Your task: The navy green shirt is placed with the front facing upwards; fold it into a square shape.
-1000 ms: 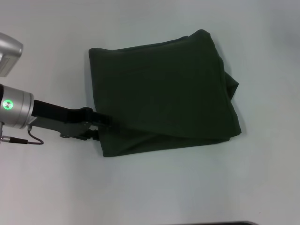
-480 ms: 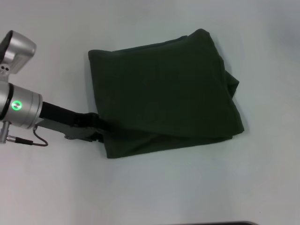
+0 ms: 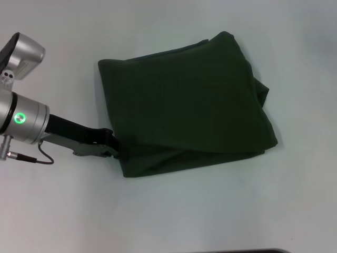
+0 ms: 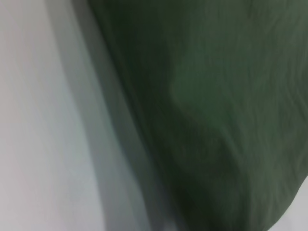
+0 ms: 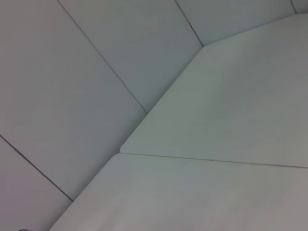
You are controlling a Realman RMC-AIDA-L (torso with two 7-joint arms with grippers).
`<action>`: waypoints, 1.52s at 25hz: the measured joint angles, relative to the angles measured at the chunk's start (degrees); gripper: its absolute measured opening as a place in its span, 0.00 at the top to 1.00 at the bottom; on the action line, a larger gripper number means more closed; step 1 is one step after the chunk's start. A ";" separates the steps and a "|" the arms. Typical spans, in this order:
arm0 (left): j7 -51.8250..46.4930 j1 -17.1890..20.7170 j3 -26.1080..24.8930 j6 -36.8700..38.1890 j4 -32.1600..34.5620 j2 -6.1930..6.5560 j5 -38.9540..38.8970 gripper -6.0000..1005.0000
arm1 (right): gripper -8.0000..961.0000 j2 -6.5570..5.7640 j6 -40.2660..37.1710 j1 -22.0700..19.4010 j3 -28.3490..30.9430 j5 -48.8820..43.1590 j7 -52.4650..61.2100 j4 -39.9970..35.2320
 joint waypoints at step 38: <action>3.90 6.16 -10.77 5.81 4.88 5.81 2.95 0.96 | 0.15 0.17 1.16 0.59 0.85 0.09 1.01 0.00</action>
